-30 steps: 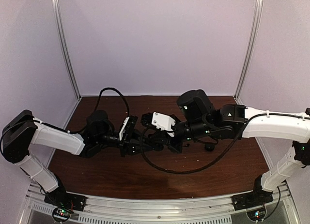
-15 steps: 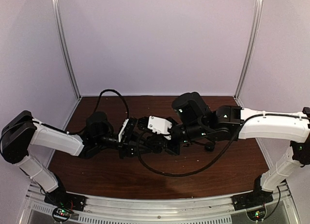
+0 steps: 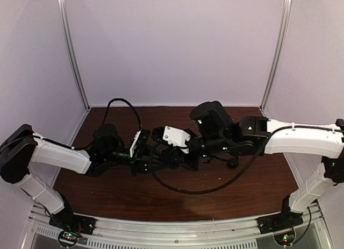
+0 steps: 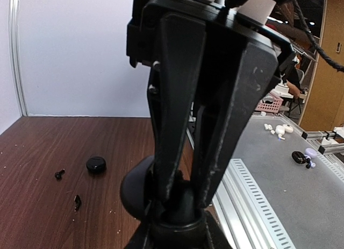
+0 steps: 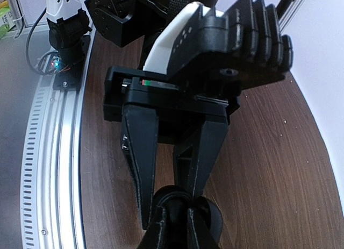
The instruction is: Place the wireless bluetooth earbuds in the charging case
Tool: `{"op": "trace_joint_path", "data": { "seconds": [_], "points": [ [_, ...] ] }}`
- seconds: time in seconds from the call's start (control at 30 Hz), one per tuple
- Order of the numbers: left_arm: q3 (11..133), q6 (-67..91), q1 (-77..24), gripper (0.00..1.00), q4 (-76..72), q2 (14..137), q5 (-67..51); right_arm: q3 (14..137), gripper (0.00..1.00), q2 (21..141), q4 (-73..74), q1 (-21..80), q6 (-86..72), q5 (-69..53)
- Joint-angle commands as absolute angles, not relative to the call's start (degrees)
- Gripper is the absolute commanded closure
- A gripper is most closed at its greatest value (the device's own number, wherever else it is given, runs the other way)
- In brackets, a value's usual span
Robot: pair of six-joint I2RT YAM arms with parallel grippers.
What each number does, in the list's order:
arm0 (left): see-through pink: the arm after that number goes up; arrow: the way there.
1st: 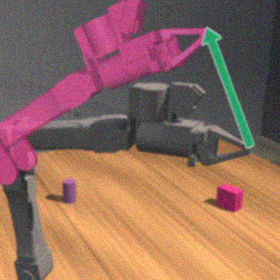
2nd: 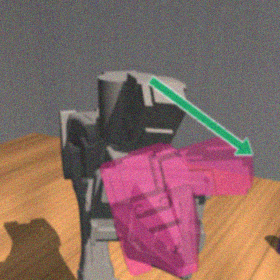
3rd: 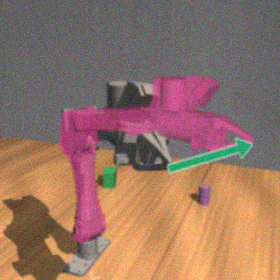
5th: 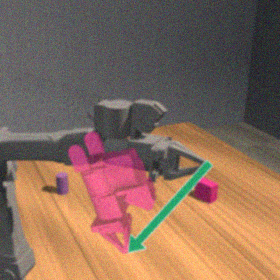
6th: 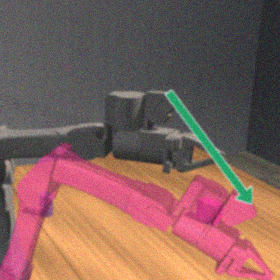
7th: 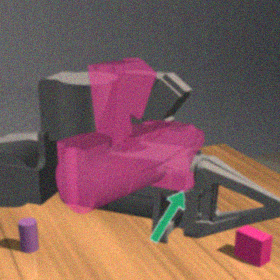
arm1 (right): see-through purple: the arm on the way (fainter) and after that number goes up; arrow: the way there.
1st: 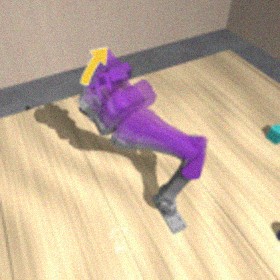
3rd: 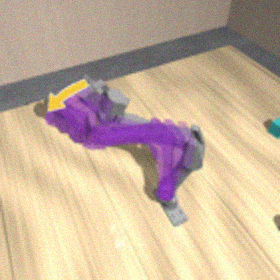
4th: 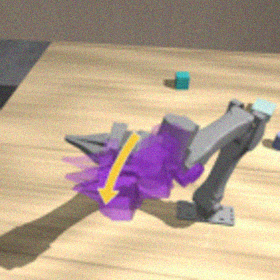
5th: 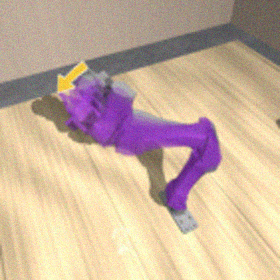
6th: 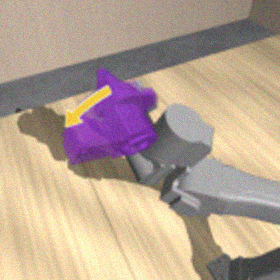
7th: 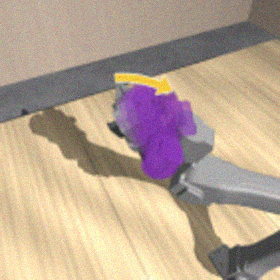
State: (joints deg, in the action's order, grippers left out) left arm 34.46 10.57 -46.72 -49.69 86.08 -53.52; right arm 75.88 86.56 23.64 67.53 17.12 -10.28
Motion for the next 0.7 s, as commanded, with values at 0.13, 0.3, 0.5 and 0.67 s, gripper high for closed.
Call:
{"op": "trace_joint_path", "data": {
  "seconds": [0.13,0.3,0.5,0.67],
  "points": [
    [36.0,8.5,-47.2,1.0,-54.1,83.7,-52.6,77.0,0.74,83.0,23.3,67.7,14.6,-7.1],
    [36.1,8.5,-47.2,1.0,-54.1,83.9,-52.4,77.0,0.74,81.6,22.7,67.6,14.3,-7.6],
    [36.4,8.0,-47.2,1.0,-52.9,83.9,-51.5,78.3,0.8,81.6,24.5,67.6,15.0,-7.7],
    [36.7,7.7,-47.2,1.0,-52.2,84.1,-51.2,79.5,0.83,82.8,27.6,67.6,15.6,-8.4]
  ]
}}
